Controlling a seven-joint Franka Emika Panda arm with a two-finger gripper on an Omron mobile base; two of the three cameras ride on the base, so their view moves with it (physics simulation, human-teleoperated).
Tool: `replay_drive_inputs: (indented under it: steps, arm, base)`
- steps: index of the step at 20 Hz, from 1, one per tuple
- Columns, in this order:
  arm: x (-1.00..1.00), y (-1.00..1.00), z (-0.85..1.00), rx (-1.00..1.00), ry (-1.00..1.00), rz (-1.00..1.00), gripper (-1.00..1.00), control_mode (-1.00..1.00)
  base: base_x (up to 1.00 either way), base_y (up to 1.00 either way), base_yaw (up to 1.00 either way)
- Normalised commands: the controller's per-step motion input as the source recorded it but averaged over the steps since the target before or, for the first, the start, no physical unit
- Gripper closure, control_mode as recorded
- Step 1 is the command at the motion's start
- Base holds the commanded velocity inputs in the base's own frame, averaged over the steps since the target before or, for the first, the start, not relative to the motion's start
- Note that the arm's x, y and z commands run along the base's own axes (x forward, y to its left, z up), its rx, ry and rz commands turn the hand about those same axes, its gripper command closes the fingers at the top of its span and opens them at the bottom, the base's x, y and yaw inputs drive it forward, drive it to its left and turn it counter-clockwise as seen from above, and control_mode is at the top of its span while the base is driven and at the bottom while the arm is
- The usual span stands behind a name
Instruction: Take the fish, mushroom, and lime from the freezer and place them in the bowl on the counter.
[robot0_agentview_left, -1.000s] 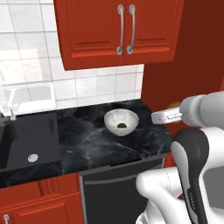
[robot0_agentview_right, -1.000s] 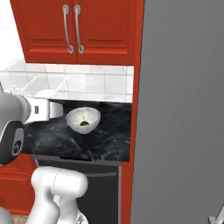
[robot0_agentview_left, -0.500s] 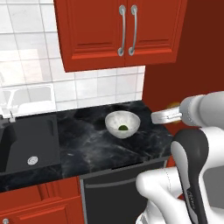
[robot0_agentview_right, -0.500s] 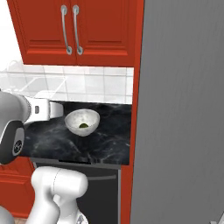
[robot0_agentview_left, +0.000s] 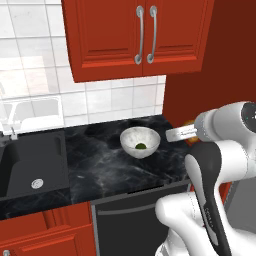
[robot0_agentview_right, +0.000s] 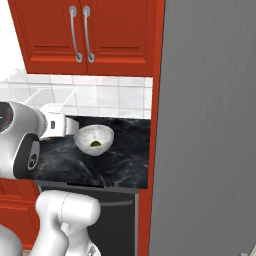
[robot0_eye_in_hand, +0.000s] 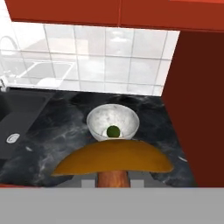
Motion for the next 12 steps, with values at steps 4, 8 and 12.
replay_drive_inputs:
  steps: [4, 8, 12]
  arm:
    - [0.50, 0.00, -0.47, 0.00, 0.04, 0.00, 1.00, -1.00]
    - [0.56, 0.01, -0.39, 0.00, 0.04, 0.00, 1.00, -1.00]
    - [0.53, 0.01, -0.33, 0.00, 0.07, 0.00, 1.00, -1.00]
  base:
    - [0.00, 0.00, 0.00]
    - [0.00, 0.00, 0.00]
    - [0.00, 0.00, 0.00]
